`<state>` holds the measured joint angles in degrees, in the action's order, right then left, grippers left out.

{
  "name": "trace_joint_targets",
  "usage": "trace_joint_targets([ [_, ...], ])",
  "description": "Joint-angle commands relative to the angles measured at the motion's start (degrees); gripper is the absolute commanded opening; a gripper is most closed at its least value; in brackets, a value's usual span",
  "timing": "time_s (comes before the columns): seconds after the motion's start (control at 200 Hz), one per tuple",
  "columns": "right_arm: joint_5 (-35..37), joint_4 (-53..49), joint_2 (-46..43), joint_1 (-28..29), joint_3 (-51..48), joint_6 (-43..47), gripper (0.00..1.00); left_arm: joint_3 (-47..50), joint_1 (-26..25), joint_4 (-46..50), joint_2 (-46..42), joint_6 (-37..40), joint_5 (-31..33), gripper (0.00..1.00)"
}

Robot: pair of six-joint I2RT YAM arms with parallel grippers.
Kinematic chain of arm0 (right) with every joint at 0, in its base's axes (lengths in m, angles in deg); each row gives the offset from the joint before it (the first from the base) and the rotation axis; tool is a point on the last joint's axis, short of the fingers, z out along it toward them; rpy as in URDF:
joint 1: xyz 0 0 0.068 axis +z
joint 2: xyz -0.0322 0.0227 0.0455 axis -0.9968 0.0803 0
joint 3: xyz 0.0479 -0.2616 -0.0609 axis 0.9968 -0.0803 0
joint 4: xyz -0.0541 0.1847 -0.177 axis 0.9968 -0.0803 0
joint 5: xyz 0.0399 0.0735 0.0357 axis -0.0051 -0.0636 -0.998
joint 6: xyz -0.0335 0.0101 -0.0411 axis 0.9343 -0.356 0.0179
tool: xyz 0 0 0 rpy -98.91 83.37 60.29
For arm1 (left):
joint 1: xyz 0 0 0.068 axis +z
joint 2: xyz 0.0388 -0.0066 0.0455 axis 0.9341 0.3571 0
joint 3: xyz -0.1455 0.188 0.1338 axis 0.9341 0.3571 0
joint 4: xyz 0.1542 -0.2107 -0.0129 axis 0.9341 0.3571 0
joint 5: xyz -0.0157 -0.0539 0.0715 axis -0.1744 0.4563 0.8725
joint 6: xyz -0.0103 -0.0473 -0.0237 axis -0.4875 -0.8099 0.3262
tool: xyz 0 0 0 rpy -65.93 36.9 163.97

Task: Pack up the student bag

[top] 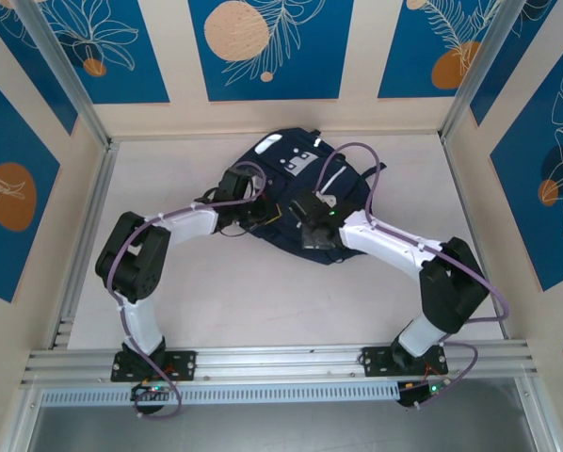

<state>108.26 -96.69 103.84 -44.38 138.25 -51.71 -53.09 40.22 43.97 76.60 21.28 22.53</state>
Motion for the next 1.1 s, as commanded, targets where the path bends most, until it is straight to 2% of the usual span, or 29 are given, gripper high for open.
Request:
trace_joint_targets([
  [0.0, 4.8, -1.3, -2.9, -3.6, -1.9, 6.8, 0.00, -1.3, 1.3, 3.8, 1.2, 4.2, 5.6, 0.00],
  [0.18, -1.6, 5.6, -1.7, -9.7, -0.9, 17.2, 0.00, 0.0, 3.0, 7.0, -1.7, 6.8, 7.0, 0.00],
  [0.355, -16.7, 11.2, 0.7, -8.0, 1.9, 23.6, 0.00, 3.1, 6.7, 10.4, -7.7, 8.8, 8.1, 0.00],
  [0.51, -23.8, 13.7, 5.2, -2.6, 6.8, 23.2, 0.00, 6.8, 10.1, 14.5, -14.3, 9.1, 9.8, 0.42],
  [0.595, -25.6, 14.9, 8.1, 0.3, 9.7, 22.0, 0.00, 7.7, 11.5, 20.8, -17.9, 9.2, 13.6, 0.58],
  [0.675, -26.1, 16.0, 11.0, 2.5, 12.8, 20.6, 0.00, 9.5, 12.3, 23.5, -21.1, 8.3, 14.7, 0.67],
  [0.75, -25.8, 16.8, 13.7, 3.7, 15.8, 18.9, 0.00, 12.2, 12.8, 22.7, -24.0, 6.3, 13.7, 0.70],
  [0.905, -26.4, 17.5, 18.3, 5.8, 20.8, 17.0, 0.00, 16.9, 13.0, 15.1, -28.0, -0.1, 7.1, 0.72],
  [1.095, -25.9, 17.1, 20.0, 6.8, 22.9, 16.0, 0.00, 19.1, 12.9, 6.3, -26.4, -8.3, 3.3, 0.71],
])
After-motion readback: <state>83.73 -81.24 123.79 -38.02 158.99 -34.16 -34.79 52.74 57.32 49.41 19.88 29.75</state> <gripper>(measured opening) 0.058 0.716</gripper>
